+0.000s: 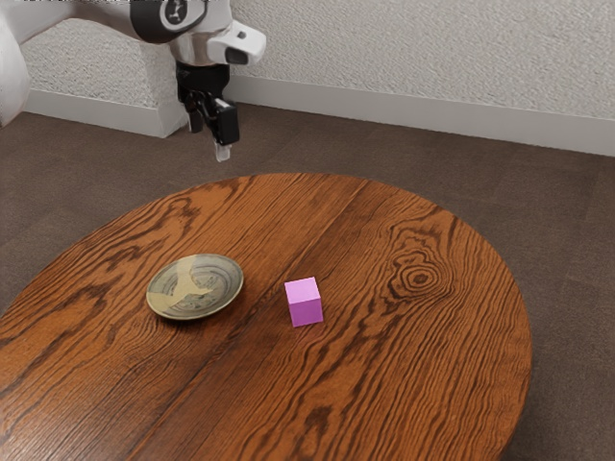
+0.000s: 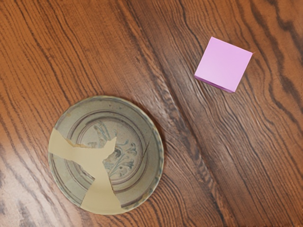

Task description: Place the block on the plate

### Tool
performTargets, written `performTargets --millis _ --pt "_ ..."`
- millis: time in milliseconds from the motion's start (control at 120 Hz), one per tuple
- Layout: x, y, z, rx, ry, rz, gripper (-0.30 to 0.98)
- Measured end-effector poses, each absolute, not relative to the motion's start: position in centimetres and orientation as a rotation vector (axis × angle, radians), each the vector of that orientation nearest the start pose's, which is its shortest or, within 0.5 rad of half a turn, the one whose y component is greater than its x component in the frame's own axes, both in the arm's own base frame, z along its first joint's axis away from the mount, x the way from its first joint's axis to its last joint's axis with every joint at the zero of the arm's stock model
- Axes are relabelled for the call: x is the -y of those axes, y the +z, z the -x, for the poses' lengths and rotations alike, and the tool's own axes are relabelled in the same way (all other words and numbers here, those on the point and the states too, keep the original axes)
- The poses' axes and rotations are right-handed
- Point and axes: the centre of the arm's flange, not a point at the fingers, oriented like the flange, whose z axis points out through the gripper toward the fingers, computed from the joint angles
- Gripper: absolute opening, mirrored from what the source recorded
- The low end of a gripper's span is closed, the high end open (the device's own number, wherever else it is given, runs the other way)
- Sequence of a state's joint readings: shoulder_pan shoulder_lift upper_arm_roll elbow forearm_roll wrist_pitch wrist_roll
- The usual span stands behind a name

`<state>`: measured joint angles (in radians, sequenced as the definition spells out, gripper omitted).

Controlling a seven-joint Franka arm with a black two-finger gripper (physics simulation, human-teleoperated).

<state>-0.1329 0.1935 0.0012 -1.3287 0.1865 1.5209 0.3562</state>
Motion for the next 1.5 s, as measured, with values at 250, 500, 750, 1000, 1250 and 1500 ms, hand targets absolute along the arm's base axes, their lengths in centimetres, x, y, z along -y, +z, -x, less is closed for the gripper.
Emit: performTargets --millis 250,500,750,1000,1250,1500 --pt "9.7 58.2 -62.2 -0.937 0.088 2.860 0.69" --pt "13.1 51.2 -63.1 -1.089 0.166 2.923 0.69" --pt "15.9 46.5 -62.6 -1.032 0.144 2.997 0.69" --pt "15.5 42.2 -63.3 -0.708 0.106 3.087 0.69" --pt "12.2 35.9 -66.6 -0.265 0.048 3.158 0.69" --pt "9.0 31.1 -69.0 0.138 -0.015 3.220 0.69"
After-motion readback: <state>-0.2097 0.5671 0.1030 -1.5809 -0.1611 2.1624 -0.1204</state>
